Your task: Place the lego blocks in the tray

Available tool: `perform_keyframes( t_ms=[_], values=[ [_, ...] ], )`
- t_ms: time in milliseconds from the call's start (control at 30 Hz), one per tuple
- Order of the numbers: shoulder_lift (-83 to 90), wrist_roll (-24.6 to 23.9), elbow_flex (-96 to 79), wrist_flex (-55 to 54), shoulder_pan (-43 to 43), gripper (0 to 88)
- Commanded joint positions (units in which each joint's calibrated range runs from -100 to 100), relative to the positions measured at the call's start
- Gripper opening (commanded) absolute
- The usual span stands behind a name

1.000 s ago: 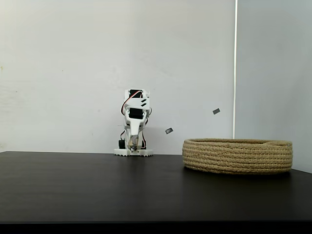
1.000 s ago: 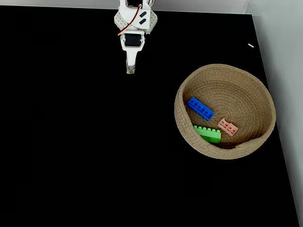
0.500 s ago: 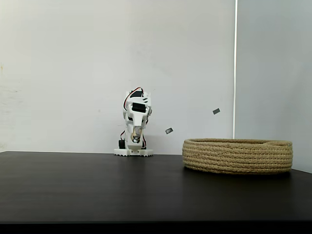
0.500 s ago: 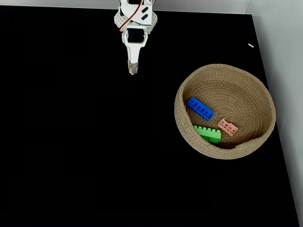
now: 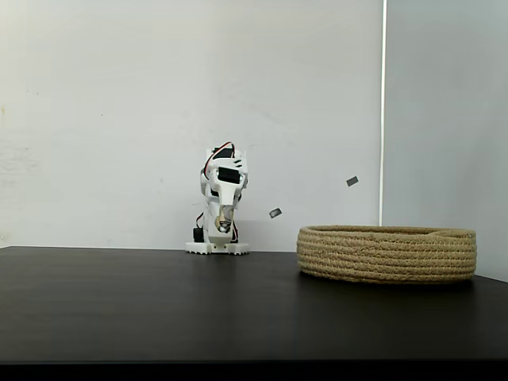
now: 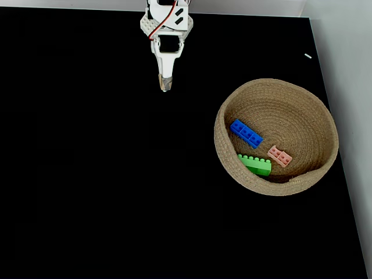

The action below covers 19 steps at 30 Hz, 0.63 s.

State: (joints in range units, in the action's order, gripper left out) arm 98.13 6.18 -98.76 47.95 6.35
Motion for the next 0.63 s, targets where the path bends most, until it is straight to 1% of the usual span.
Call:
perform_keyframes(
  t_ms=[0, 600],
  values=[
    [0.58, 0.29, -0.51, 0.32, -0.75, 0.2],
    [0.58, -0.15, -0.51, 0.41, -0.25, 0.2]
  ],
)
